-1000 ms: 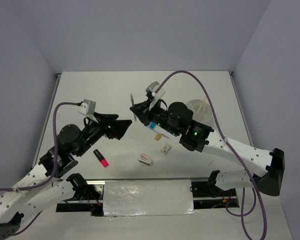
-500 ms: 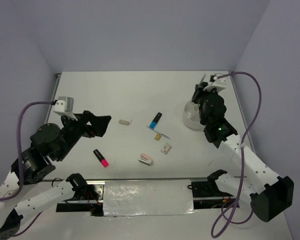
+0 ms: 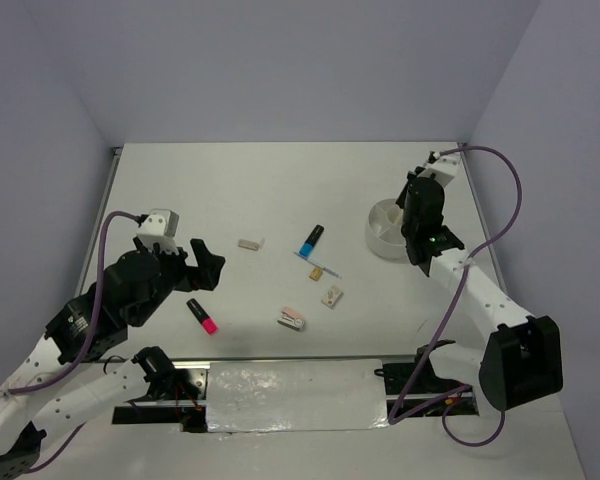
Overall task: Sort the stationery into containers
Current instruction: Place the pen in the storage box.
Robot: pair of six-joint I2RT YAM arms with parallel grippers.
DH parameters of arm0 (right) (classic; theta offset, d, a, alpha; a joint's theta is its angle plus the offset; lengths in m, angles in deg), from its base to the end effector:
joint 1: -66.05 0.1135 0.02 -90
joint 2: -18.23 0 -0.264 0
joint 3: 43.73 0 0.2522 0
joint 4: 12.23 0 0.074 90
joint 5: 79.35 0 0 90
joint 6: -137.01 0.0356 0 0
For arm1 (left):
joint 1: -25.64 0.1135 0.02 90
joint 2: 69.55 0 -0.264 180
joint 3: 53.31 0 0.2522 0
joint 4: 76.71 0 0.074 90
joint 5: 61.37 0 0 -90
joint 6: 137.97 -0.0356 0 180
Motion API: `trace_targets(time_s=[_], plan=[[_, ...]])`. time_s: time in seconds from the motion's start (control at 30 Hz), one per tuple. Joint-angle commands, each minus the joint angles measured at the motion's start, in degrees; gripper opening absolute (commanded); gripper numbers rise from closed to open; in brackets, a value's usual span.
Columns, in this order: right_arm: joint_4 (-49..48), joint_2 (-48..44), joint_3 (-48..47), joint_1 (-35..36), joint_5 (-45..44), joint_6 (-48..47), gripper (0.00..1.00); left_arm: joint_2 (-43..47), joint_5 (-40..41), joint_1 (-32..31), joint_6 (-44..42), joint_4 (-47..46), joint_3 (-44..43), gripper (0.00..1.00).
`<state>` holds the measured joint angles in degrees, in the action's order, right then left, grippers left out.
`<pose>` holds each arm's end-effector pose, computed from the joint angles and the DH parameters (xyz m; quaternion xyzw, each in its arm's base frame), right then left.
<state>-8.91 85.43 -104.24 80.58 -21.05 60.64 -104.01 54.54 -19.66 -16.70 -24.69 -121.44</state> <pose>0.2669 0.0499 0.3094 0.1697 0.7383 -0.0525 0.6506 0.0904 -0.0693 0.3693 -0.0337 0.8003 -0.2107 0.5604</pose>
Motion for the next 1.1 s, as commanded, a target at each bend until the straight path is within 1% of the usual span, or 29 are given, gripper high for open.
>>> trace_targets(time_s=[0.0, 0.2, 0.47, 0.5, 0.57, 0.67, 0.7, 0.77, 0.93, 0.97, 1.03, 1.07], plan=[[-4.41, 0.56, 1.56, -0.99, -0.64, 1.84, 0.0, 0.09, 0.81, -0.14, -1.56, -1.17, -0.65, 0.99], [-6.96, 3.2, 4.54, -1.95, -0.56, 2.72, 0.03, 0.44, 0.1, -0.05, -1.65, -1.35, -0.39, 0.99], [-10.74, 5.4, 8.24, -1.95, 2.26, 4.21, 0.14, 0.18, -0.16, -0.14, -1.82, -1.61, -0.3, 0.99], [-10.83, 5.49, 8.33, -1.87, 2.43, 4.3, 0.17, 0.01, -0.16, -0.05, -1.91, -1.52, -0.3, 0.99], [-10.83, 5.23, 8.86, -1.87, 2.96, 4.65, 0.18, -0.08, -0.16, -0.05, -1.91, -1.61, -0.3, 0.99], [-11.1, 4.79, 9.73, -1.95, 3.05, 5.09, 0.25, -0.35, -0.16, -0.14, -1.91, -1.61, -0.39, 0.99], [-11.27, 4.35, 9.91, -1.87, 2.96, 5.09, 0.33, -0.43, -0.16, -0.14, -1.91, -1.61, -0.39, 0.99], [-11.19, 4.08, 10.27, -1.87, 2.7, 5.27, 0.41, -0.52, -0.07, -0.14, -1.91, -1.52, -0.39, 0.99], [-10.31, 2.76, 10.35, -1.95, 3.05, 5.71, 0.53, -0.87, -0.07, -0.05, -1.91, -1.61, -0.47, 0.99], [-10.13, 2.5, 10.27, -1.87, 3.23, 5.8, 0.57, -0.96, 0.02, -0.05, -1.91, -1.44, -0.47, 0.99], [-9.26, 1.19, 10.0, -1.87, 3.49, 6.14, 0.61, -0.96, 0.1, -0.14, -1.91, -1.43, -0.48, 0.99], [-8.9, 0.66, 9.83, -1.87, 3.66, 6.23, 0.62, -0.96, 0.1, -0.05, -1.91, -1.52, -0.47, 0.99]])
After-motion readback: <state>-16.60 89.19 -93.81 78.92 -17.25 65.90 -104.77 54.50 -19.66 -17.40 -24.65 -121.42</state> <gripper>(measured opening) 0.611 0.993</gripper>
